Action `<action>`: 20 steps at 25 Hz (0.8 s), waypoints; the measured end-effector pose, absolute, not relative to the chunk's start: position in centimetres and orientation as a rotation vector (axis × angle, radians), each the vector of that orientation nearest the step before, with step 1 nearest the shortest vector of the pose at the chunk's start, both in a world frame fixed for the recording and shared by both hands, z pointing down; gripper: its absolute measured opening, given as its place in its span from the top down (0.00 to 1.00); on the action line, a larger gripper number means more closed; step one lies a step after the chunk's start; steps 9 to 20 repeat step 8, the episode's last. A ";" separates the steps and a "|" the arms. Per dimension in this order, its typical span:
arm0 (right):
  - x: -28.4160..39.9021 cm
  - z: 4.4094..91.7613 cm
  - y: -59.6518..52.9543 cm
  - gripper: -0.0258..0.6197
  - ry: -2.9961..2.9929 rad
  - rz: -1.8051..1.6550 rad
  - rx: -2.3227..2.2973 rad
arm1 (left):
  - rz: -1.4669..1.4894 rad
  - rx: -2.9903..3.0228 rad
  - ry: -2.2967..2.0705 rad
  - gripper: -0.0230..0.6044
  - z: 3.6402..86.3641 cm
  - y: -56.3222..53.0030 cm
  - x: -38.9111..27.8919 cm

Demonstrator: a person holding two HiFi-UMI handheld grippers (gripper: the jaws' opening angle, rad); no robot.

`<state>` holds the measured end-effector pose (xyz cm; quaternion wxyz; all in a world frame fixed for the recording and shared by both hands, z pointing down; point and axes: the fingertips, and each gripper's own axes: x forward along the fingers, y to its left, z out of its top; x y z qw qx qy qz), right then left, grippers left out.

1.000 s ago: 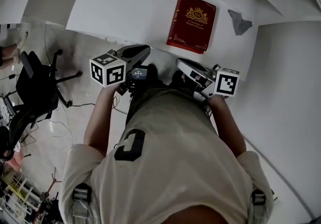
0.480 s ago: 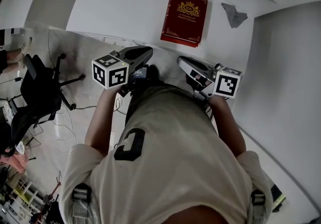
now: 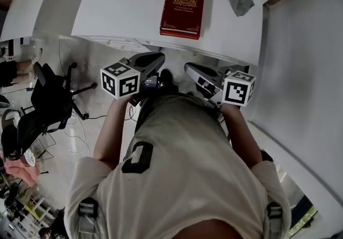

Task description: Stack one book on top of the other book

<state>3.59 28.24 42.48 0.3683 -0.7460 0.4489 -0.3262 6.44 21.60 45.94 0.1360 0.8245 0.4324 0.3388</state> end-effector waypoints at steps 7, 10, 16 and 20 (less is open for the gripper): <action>-0.6 43.3 28.2 0.96 1.191 -0.861 -1.804 | 1.072 2.443 1.188 0.95 46.9 22.2 1.3; -1.1 43.4 28.2 0.96 1.199 -0.871 -1.790 | 1.083 2.444 1.177 0.95 47.1 22.3 0.6; -1.1 43.4 28.2 0.96 1.199 -0.871 -1.790 | 1.083 2.444 1.177 0.95 47.1 22.3 0.6; -1.1 43.4 28.2 0.96 1.199 -0.871 -1.790 | 1.083 2.444 1.177 0.95 47.1 22.3 0.6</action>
